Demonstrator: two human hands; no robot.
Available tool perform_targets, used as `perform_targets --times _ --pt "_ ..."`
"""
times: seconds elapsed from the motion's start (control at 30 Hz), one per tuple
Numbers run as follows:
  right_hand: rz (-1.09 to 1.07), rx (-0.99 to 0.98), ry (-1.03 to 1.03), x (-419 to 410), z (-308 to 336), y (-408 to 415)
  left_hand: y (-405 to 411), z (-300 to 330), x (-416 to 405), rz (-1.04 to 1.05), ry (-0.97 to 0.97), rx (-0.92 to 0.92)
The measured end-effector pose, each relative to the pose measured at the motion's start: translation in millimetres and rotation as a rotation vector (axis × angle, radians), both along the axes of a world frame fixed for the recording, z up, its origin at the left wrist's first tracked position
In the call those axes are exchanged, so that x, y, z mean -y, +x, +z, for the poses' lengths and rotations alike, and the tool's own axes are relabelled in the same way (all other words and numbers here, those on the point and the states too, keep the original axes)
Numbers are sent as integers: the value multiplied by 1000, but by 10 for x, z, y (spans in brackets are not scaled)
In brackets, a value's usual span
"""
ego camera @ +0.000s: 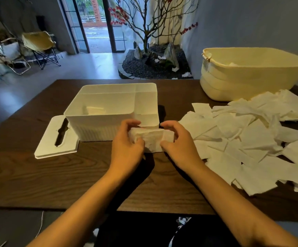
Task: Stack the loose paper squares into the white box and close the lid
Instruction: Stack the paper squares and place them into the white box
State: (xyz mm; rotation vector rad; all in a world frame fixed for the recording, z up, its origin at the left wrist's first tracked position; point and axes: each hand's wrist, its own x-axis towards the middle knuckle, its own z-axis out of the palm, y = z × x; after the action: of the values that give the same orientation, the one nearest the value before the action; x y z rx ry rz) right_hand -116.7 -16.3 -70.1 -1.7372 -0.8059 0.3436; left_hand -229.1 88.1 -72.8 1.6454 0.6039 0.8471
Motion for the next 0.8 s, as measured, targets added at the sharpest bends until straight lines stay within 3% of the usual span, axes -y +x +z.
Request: perform_targets --times 0.1,0.27,0.4,0.53,0.6,0.73,0.8 --pt "2 30 -45 12 47 11 17 10 -27 -53 -184 7" --pt "-10 19 74 46 55 -33 36 151 -20 -22 -124 74" --pt "-3 99 -76 -14 12 -45 25 123 32 -74 -158 8" --pt "50 88 -64 20 82 -12 48 155 7 -142 -214 -18" --pt "79 151 -88 85 153 20 48 211 -39 -185 -127 -131" --pt "141 241 -111 210 337 173 165 459 -104 -369 267 -489" --pt "169 279 -72 250 436 264 272 510 -63 -410 336 -536"
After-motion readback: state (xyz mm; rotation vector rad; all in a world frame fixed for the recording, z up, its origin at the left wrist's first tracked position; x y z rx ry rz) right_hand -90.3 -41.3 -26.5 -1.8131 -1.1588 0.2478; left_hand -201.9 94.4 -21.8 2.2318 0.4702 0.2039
